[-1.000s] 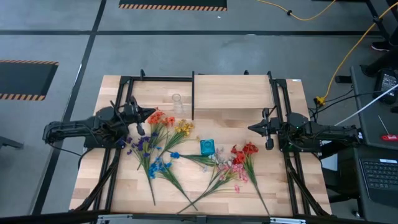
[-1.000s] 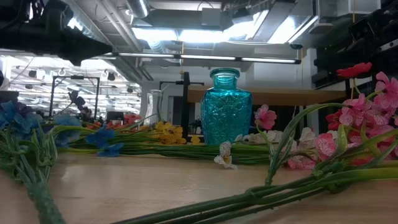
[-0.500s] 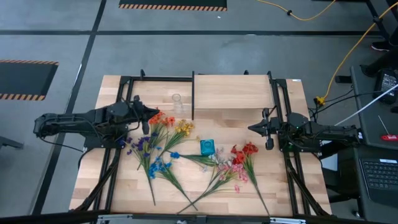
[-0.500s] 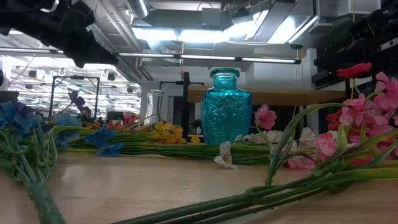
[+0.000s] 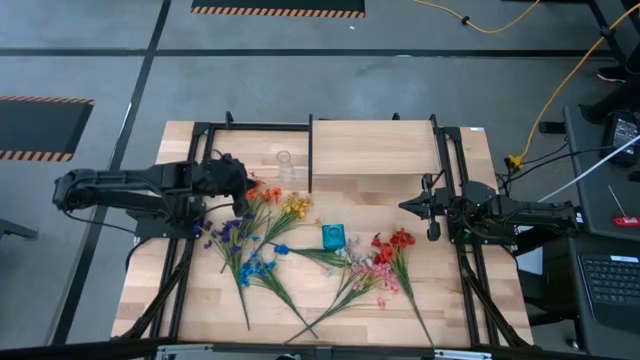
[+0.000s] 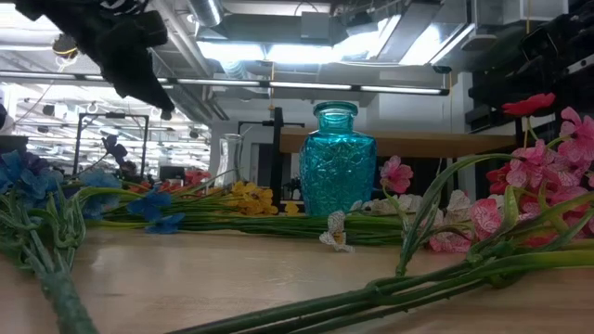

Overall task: Pick and place flowers into a vace then onto a shelf
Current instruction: Put the purple flowers into the transparent vase

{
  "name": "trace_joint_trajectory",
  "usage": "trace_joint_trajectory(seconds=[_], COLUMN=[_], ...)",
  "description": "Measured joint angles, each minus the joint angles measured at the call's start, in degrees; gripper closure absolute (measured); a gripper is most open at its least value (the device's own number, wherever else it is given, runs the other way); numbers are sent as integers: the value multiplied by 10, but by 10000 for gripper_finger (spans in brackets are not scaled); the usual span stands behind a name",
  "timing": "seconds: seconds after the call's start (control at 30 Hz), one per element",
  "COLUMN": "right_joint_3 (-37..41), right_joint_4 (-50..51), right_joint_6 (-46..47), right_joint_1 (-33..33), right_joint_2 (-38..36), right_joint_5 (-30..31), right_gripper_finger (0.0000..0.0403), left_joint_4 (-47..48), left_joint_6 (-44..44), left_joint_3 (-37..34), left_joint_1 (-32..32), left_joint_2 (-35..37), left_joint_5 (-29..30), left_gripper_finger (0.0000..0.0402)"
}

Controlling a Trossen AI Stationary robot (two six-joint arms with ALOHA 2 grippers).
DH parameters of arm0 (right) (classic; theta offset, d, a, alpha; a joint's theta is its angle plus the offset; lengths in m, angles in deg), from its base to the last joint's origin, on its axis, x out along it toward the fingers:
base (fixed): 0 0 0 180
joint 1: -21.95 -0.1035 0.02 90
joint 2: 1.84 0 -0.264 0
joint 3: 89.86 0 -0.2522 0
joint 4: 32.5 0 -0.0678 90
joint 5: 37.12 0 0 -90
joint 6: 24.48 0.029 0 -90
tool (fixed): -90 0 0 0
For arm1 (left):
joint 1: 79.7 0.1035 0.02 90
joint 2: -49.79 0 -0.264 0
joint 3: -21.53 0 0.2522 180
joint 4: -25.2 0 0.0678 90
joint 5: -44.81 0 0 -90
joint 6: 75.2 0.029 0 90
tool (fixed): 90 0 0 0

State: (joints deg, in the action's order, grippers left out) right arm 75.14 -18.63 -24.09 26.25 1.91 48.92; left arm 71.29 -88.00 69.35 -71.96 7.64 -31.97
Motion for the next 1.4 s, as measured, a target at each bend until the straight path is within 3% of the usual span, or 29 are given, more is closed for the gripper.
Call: trace_joint_trajectory(seconds=[0.1,0.23,0.47,0.73,0.97,1.17,1.4], right_joint_3=[0,0,0,0,0,0,0], right_joint_4=[0,0,1,2,2,2,2], right_joint_6=[-7,-8,-8,-20,-54,-59,-71], right_joint_1=[0,0,0,0,0,0,0], right_joint_2=[0,0,0,0,0,0,0], right_joint_5=[0,0,0,0,-1,-1,0], right_gripper_finger=[396,396,396,396,396,396,396], left_joint_4=[31,78,158,204,275,396,463], left_joint_6=[0,-14,-109,-239,-355,-441,-583], left_joint_3=[25,60,102,110,136,237,359], left_joint_1=[-17,-64,-151,-219,-236,-262,-355], left_joint_2=[-14,-28,-51,-92,-156,-258,-374], left_joint_5=[-10,46,123,158,98,37,-14], left_gripper_finger=[399,400,400,400,400,399,399])
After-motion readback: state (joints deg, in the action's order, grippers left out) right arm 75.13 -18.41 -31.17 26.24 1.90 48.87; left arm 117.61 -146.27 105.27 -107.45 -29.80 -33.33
